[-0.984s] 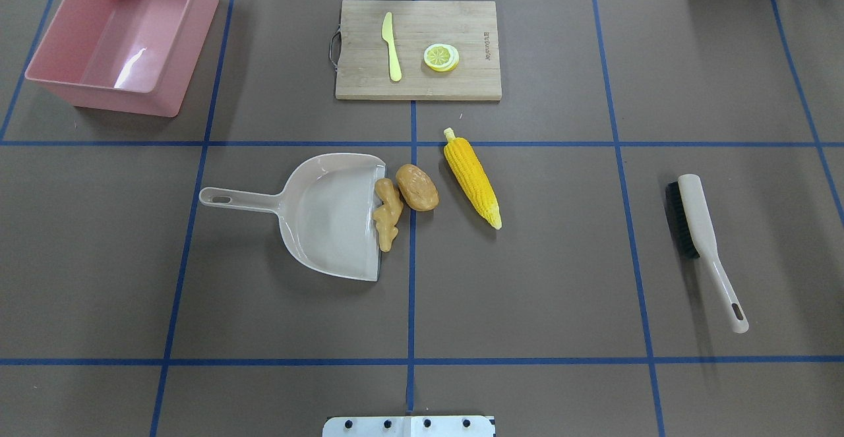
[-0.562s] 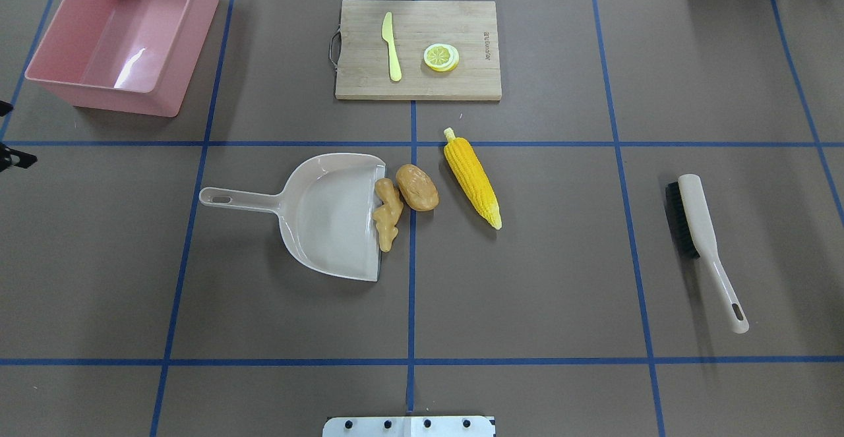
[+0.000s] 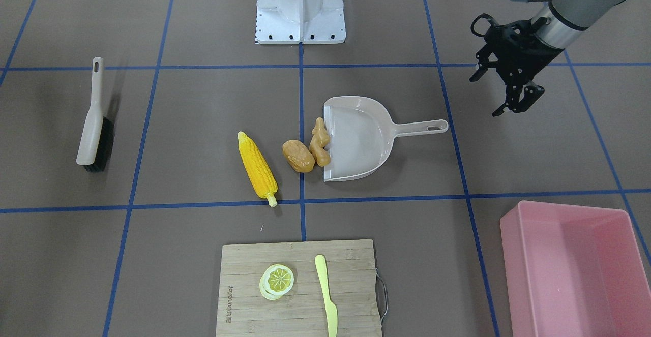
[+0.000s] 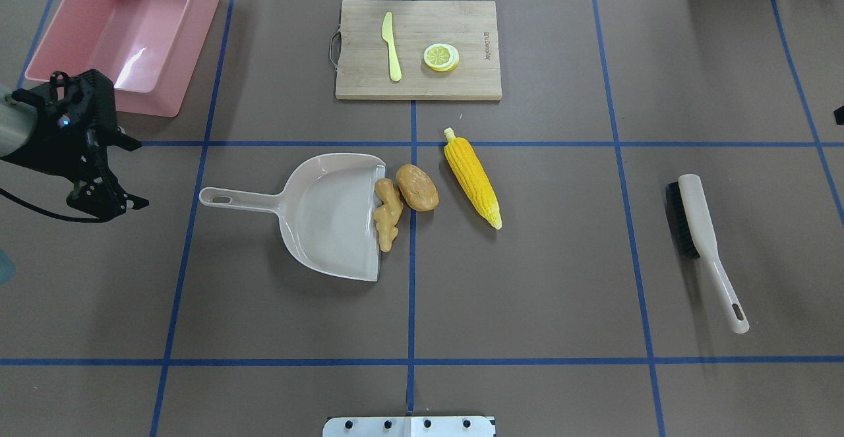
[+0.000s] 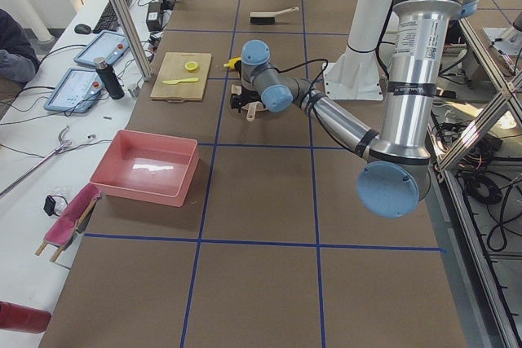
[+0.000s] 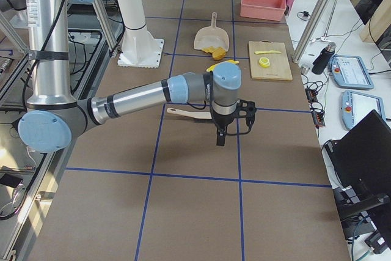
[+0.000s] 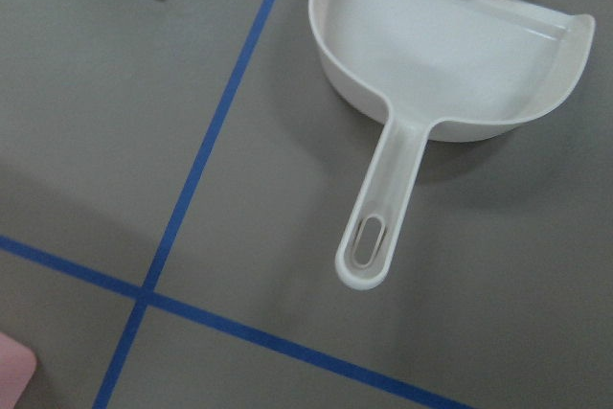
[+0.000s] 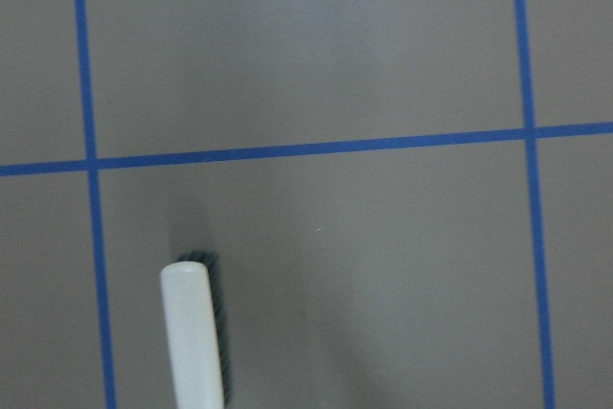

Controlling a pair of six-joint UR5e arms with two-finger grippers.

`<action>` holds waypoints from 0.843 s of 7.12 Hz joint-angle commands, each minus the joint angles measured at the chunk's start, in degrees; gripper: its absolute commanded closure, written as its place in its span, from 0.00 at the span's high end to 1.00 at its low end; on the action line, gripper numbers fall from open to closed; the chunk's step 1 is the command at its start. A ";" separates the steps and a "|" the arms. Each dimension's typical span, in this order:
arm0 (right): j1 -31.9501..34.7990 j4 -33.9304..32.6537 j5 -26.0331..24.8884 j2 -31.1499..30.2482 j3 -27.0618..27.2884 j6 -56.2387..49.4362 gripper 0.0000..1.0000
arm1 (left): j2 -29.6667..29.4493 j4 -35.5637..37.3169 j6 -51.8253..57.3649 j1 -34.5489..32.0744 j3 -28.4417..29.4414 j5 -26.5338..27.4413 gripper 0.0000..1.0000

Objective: Sweep and dump trash into bin
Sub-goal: 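Reach the left gripper to the dustpan handle while the right gripper reaches the brush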

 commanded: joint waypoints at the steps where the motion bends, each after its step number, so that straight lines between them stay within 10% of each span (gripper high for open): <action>1: -9.52 3.01 1.06 -0.05 3.37 9.61 1.00 | -0.23 -0.28 0.17 2.68 -0.26 0.76 0.99; 6: -24.57 22.71 -10.26 -10.42 3.83 21.75 1.00 | -8.81 -0.82 5.62 4.18 10.08 4.37 0.95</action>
